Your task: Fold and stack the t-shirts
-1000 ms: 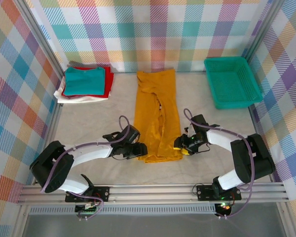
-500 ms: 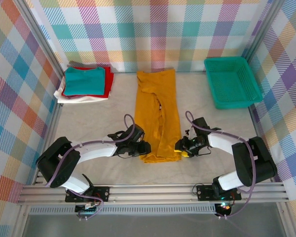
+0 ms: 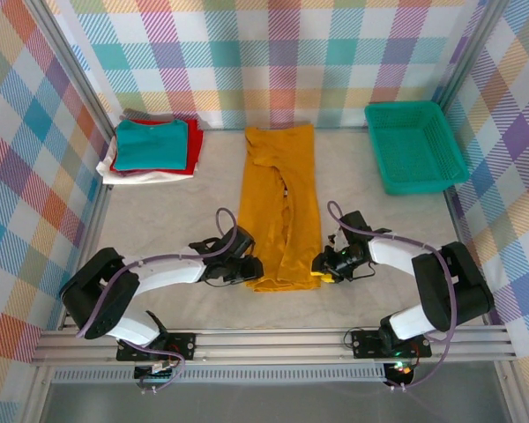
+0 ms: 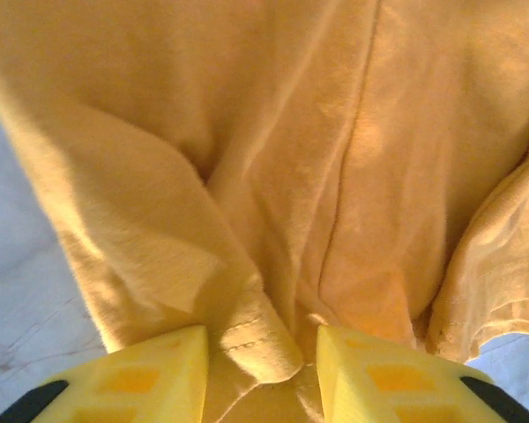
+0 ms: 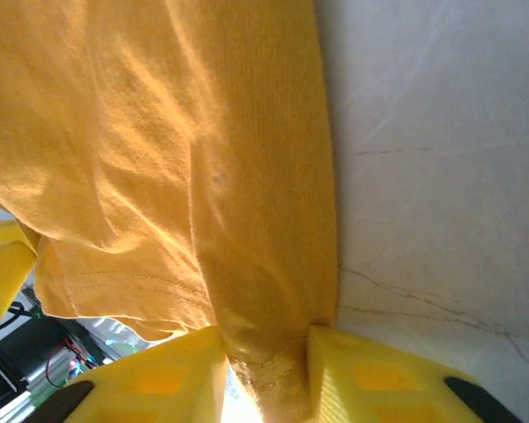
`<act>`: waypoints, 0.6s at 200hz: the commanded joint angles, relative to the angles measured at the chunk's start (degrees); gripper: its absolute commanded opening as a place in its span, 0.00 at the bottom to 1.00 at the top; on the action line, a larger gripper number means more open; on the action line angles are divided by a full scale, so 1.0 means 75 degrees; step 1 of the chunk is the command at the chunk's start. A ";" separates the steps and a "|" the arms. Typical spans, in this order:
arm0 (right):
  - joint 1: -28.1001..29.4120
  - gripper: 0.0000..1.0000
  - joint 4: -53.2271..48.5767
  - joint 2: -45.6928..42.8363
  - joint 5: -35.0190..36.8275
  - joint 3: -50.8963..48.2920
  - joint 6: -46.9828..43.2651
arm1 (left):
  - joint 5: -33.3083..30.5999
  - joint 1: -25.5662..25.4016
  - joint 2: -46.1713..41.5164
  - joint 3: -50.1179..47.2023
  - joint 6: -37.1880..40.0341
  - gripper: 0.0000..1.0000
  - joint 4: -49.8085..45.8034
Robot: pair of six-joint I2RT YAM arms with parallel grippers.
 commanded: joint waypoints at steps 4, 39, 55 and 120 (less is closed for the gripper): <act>0.0064 0.22 -0.0019 0.0177 0.0017 0.0072 0.0178 | -0.0216 0.0083 -0.0211 -0.0271 -0.0159 0.24 -0.0311; 0.0061 0.19 -0.0078 -0.0026 0.0143 0.0083 0.0324 | -0.0235 0.0122 -0.0282 -0.0256 -0.0202 0.00 -0.0510; 0.0052 0.18 -0.0216 -0.0152 0.0270 0.0139 0.0286 | -0.0400 0.0179 -0.0693 -0.0264 -0.0202 0.00 -0.0604; 0.0052 0.17 -0.0377 -0.0185 0.0402 0.0206 0.0167 | -0.0717 0.0517 -0.2429 -0.0637 -0.0316 0.00 -0.2065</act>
